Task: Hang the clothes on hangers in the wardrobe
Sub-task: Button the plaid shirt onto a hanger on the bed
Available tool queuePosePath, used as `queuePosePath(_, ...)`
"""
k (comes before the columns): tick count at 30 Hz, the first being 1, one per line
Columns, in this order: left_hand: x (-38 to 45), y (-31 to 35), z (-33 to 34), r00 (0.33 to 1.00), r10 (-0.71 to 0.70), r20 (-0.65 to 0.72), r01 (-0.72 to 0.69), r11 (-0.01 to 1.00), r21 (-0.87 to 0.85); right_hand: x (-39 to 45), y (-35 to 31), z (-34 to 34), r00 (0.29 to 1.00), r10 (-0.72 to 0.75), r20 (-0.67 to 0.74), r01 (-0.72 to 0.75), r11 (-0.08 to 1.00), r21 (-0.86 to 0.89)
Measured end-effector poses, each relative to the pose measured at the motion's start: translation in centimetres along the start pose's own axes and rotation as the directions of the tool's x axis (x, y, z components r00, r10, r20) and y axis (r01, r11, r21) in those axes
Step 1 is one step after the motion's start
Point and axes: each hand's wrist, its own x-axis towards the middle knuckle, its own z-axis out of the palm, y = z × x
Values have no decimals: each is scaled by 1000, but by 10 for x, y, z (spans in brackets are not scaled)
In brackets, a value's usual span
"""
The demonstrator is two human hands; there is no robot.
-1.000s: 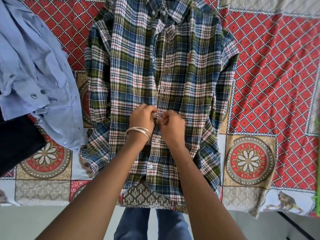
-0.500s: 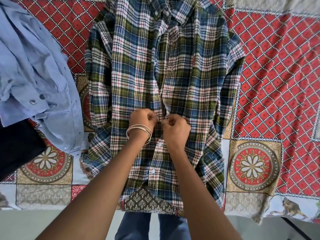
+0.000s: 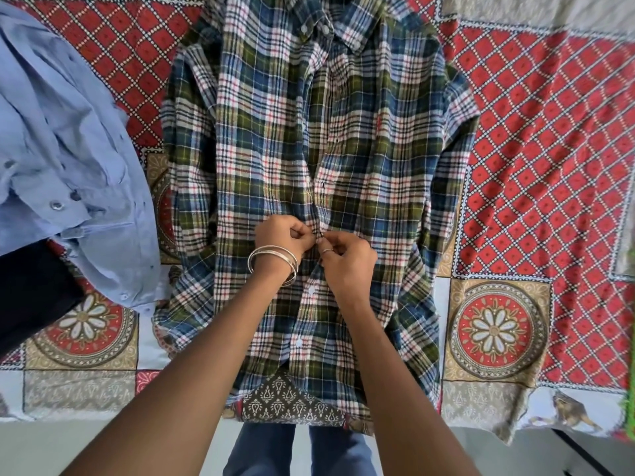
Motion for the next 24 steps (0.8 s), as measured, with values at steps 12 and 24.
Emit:
queuePosePath(12, -1, -3, -3, 997, -43, 61, 49, 992, -117, 8, 9, 3, 988, -120, 94, 124, 992, -33)
queuePosePath(24, 3, -5, -5, 984, -99, 148, 123, 980, -157, 22, 9, -8, 921, 130, 367, -253, 916, 312)
